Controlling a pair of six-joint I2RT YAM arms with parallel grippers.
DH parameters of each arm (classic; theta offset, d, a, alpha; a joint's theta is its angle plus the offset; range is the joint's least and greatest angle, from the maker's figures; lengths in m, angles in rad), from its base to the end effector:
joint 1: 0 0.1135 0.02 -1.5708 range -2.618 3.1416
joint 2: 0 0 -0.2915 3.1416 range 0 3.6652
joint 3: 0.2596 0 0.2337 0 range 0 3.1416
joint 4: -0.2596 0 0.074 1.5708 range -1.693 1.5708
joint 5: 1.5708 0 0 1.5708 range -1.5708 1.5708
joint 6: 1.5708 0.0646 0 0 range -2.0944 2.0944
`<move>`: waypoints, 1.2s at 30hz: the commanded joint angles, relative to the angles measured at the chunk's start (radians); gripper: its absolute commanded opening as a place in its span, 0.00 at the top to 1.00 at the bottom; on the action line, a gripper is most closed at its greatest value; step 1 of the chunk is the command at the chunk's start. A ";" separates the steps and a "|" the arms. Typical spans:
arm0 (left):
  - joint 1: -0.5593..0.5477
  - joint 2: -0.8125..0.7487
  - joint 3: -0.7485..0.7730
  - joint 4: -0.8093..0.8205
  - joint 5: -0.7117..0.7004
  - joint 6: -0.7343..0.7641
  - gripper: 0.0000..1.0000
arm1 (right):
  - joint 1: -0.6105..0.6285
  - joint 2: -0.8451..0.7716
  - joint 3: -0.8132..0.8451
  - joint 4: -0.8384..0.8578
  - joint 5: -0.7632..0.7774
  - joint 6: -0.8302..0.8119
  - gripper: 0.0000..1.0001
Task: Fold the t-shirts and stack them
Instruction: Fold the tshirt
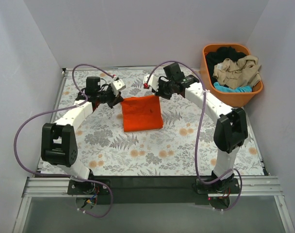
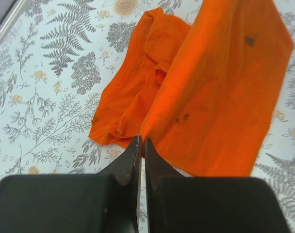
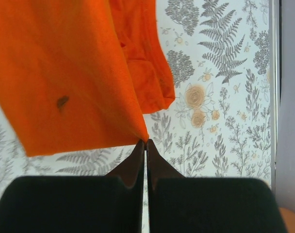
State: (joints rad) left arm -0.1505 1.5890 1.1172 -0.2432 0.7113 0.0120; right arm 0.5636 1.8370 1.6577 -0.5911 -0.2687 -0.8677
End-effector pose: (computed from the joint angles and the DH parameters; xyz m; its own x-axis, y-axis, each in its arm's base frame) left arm 0.3364 -0.0937 0.2751 -0.6409 0.1064 -0.7602 0.6087 0.6738 -0.4189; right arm 0.3522 0.2428 0.3186 0.1351 -0.7846 -0.6050 -0.8863 0.1774 -0.4279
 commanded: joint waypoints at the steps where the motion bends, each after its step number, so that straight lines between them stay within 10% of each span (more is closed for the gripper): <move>1: 0.009 0.058 0.065 0.079 -0.012 -0.037 1.00 | -0.037 0.108 0.135 0.011 -0.023 -0.024 0.99; 20: 0.057 0.473 0.271 0.194 -0.137 -0.127 0.99 | -0.079 0.607 0.565 0.094 0.029 -0.022 0.97; 28: 0.072 0.525 0.559 -0.020 -0.190 -0.372 0.61 | -0.083 0.513 0.553 0.139 0.111 0.059 0.27; 30: 0.071 0.500 0.617 -0.129 -0.184 -0.437 0.34 | -0.085 0.451 0.527 0.139 0.112 0.081 0.02; 36: 0.032 0.332 0.635 -0.312 -0.102 -0.479 0.24 | -0.088 0.145 0.309 0.113 0.092 0.182 0.02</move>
State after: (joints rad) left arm -0.0864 2.0720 1.7489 -0.3939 0.5541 -0.4206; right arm 0.4793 2.1910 2.0228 -0.5041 -0.1631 -0.7639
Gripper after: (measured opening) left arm 0.743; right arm 0.984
